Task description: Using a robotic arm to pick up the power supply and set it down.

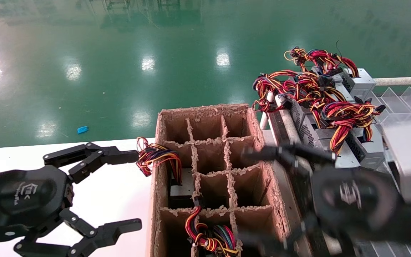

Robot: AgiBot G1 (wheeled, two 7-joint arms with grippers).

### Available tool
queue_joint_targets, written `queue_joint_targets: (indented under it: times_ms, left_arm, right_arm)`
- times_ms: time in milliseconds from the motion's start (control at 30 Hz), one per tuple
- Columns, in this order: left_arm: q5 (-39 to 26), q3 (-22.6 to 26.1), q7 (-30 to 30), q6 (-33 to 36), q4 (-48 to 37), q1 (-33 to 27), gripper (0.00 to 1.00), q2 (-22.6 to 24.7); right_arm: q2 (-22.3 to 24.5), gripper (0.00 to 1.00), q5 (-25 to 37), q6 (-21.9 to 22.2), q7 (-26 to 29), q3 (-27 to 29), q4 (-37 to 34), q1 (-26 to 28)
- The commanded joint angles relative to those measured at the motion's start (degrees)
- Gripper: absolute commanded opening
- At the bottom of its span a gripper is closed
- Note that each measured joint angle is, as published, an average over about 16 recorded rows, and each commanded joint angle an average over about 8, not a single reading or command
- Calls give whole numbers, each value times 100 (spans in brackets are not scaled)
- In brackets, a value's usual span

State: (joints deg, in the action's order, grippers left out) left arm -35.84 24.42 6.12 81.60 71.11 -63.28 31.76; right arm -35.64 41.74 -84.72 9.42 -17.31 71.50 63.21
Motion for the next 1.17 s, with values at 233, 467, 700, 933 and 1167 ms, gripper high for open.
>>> queue_joint_targets:
  times_ms: [233, 467, 700, 933, 1167]
  left_arm:
    - [1, -1, 0, -1, -1, 1, 100, -1]
    - [1, -1, 0, -1, -1, 1, 100, -1]
    - [1, -1, 0, -1, -2, 1, 100, 0]
    - [1, -1, 0, -1, -1, 1, 100, 0]
    - [1, -1, 0, -1, -1, 1, 100, -1]
  right_arm:
    - [129, 100, 26, -213, 213, 272, 437, -345]
    - [101, 100, 26, -161, 175, 211, 335, -267]
    - [82, 100, 22, -130, 152, 172, 272, -217]
    - [72, 100, 17, -113, 140, 150, 238, -191]
    - [67, 100, 14, -104, 136, 139, 220, -178]
